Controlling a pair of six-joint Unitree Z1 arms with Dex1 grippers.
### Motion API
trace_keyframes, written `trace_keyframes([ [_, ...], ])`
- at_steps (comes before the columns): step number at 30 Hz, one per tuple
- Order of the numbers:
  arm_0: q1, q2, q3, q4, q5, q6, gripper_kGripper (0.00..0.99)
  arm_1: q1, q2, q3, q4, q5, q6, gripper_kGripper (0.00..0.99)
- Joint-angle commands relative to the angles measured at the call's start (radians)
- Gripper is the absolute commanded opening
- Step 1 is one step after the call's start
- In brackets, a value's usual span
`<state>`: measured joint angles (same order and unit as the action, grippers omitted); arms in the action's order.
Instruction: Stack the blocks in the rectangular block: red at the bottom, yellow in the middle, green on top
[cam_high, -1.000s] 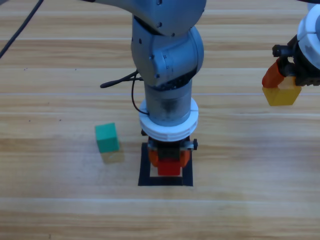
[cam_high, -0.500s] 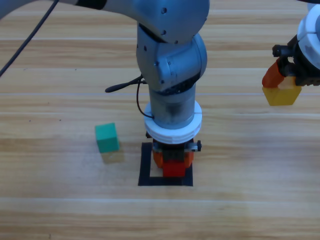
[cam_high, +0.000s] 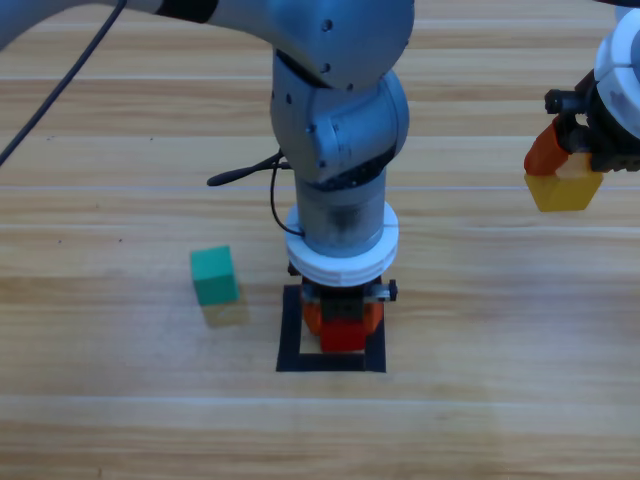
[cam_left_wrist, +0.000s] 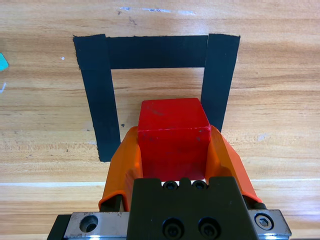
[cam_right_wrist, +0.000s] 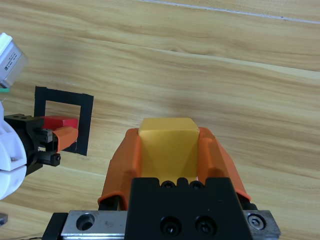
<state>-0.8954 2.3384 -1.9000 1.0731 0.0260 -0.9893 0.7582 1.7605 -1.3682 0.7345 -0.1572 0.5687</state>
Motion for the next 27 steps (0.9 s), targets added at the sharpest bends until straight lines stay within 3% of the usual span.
trace_keyframes([
  [1, 0.029, 0.045, 0.025, -0.015, -0.005, 0.005, 0.0, 0.027, 0.05, 0.026, 0.016, -0.012, -0.012, 0.064],
  [27, 0.032, 0.029, 0.062, -0.025, -0.005, 0.006, 0.0, 0.027, 0.05, 0.028, 0.016, -0.013, -0.012, 0.064],
])
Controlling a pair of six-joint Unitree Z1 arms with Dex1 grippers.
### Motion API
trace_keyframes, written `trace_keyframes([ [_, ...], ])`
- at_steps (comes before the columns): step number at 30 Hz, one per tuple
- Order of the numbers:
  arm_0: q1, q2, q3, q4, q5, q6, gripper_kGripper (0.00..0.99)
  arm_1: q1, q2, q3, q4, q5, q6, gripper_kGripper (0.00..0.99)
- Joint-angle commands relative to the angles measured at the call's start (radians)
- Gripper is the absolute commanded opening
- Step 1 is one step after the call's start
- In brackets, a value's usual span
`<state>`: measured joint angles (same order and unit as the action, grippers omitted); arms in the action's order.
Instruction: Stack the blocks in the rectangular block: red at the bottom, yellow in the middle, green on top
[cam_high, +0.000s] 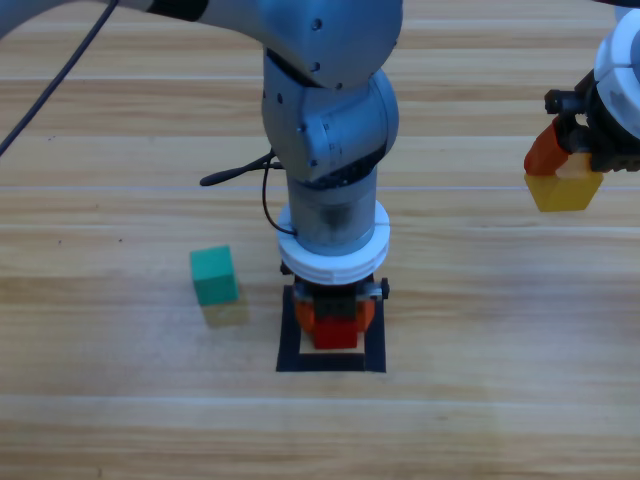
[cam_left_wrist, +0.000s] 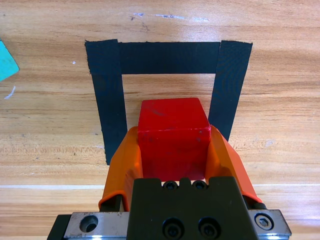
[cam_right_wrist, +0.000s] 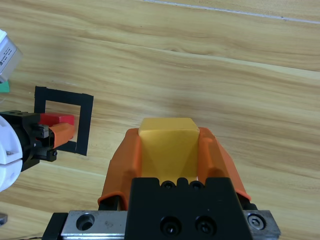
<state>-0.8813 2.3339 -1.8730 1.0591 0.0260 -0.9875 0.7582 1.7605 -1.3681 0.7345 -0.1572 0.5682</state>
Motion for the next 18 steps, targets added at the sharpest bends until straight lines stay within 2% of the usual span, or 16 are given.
trace_keyframes([
  [1, 0.018, 0.033, 0.037, -0.011, -0.005, 0.003, 0.0, 0.027, 0.05, 0.027, 0.016, -0.015, -0.01, 0.064],
  [18, 0.018, 0.033, 0.061, -0.025, -0.005, 0.001, 0.0, 0.027, 0.051, 0.029, 0.016, -0.018, -0.01, 0.064],
])
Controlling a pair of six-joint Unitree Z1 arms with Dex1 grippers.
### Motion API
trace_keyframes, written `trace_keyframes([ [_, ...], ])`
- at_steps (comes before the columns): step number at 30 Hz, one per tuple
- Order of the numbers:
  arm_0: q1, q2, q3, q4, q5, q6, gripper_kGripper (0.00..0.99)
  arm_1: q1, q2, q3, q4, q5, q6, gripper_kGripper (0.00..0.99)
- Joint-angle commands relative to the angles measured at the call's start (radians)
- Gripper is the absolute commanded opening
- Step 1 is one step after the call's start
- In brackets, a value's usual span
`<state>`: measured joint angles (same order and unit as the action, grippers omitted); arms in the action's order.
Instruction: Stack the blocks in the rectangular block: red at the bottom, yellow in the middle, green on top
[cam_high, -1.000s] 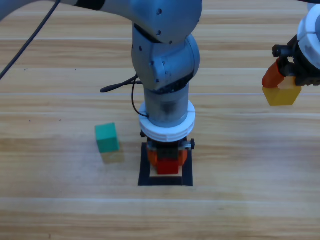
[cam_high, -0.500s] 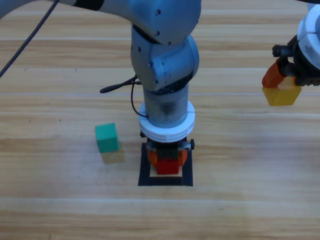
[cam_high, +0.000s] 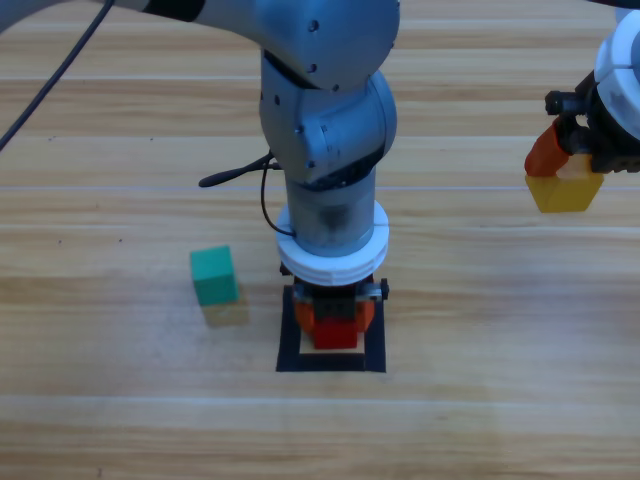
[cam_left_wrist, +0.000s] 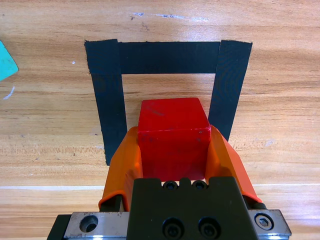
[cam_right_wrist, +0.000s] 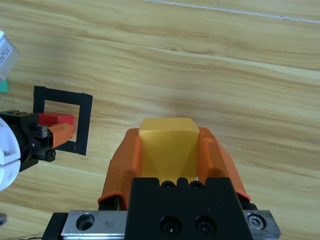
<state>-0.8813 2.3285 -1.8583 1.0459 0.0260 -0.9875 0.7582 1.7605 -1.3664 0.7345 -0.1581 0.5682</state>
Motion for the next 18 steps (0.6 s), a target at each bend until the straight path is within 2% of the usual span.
trace_keyframes([
  [1, 0.018, 0.04, 0.047, -0.012, -0.005, 0.001, 0.0, 0.027, 0.051, 0.027, 0.016, -0.017, -0.01, 0.064],
  [5, 0.018, 0.04, 0.05, -0.015, -0.005, 0.001, 0.0, 0.027, 0.05, 0.029, 0.016, -0.017, -0.01, 0.064],
  [6, 0.018, 0.038, 0.05, -0.017, -0.005, 0.003, 0.018, 0.027, 0.051, 0.027, 0.016, -0.017, -0.01, 0.064],
  [7, 0.018, 0.038, 0.048, -0.021, -0.005, 0.003, 0.092, 0.027, 0.051, 0.029, 0.016, -0.017, -0.01, 0.064],
  [8, 0.018, 0.038, 0.044, -0.023, -0.005, 0.003, 0.232, 0.027, 0.05, 0.029, 0.016, -0.017, -0.01, 0.064],
  [9, 0.016, 0.038, 0.034, -0.021, -0.005, 0.001, 0.42, 0.027, 0.051, 0.029, 0.016, -0.017, -0.01, 0.064],
  [10, 0.013, 0.038, 0.027, -0.021, -0.005, 0.0, 0.692, 0.027, 0.05, 0.029, 0.016, -0.017, -0.01, 0.064],
  [11, 0.012, 0.035, 0.024, -0.021, -0.005, -0.003, 0.922, 0.027, 0.05, 0.029, 0.016, -0.017, -0.01, 0.064],
  [12, 0.012, 0.032, 0.024, -0.02, -0.005, -0.008, 0.988, 0.027, 0.051, 0.03, 0.016, -0.017, -0.01, 0.064],
  [18, 0.012, 0.018, 0.03, -0.02, -0.005, -0.008, 0.99, 0.027, 0.051, 0.03, 0.016, -0.018, -0.01, 0.064],
])
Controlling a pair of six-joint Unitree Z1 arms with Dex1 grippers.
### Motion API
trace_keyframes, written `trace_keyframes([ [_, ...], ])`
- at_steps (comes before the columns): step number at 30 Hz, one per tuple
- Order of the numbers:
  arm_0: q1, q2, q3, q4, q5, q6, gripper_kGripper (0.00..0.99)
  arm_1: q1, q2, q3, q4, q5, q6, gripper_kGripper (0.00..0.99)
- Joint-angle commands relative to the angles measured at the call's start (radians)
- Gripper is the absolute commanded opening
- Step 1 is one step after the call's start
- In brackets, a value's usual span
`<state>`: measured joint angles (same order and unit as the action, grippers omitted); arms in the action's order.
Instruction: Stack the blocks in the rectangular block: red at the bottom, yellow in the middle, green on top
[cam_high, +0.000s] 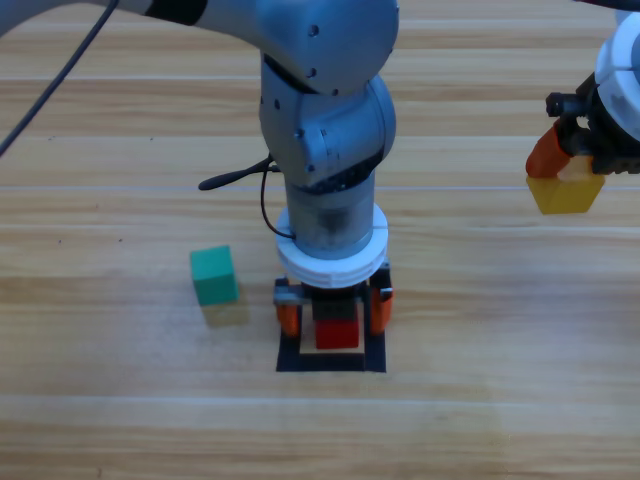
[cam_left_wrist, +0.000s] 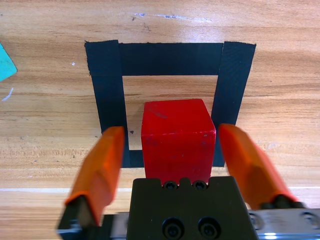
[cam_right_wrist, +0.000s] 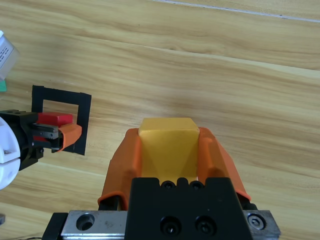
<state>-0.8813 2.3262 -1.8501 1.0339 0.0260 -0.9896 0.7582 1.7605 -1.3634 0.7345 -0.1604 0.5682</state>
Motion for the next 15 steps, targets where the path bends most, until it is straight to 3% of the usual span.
trace_keyframes([
  [1, 0.012, 0.019, 0.023, -0.008, -0.005, -0.008, 0.99, 0.027, 0.051, 0.027, 0.016, -0.018, -0.008, 0.064],
  [9, 0.012, -0.014, -0.031, 0.008, 0.02, -0.006, 0.99, 0.03, 0.042, 0.026, 0.016, -0.038, -0.005, 0.064],
  [13, 0.007, -0.07, -0.25, 0.19, 0.092, -0.009, 0.99, 0.033, 0.033, 0.024, 0.02, -0.044, 0.006, 0.064],
  [15, 0.002, -0.151, -0.279, 0.209, 0.13, -0.014, 0.99, 0.038, 0.031, 0.017, 0.029, -0.044, 0.016, 0.064],
])
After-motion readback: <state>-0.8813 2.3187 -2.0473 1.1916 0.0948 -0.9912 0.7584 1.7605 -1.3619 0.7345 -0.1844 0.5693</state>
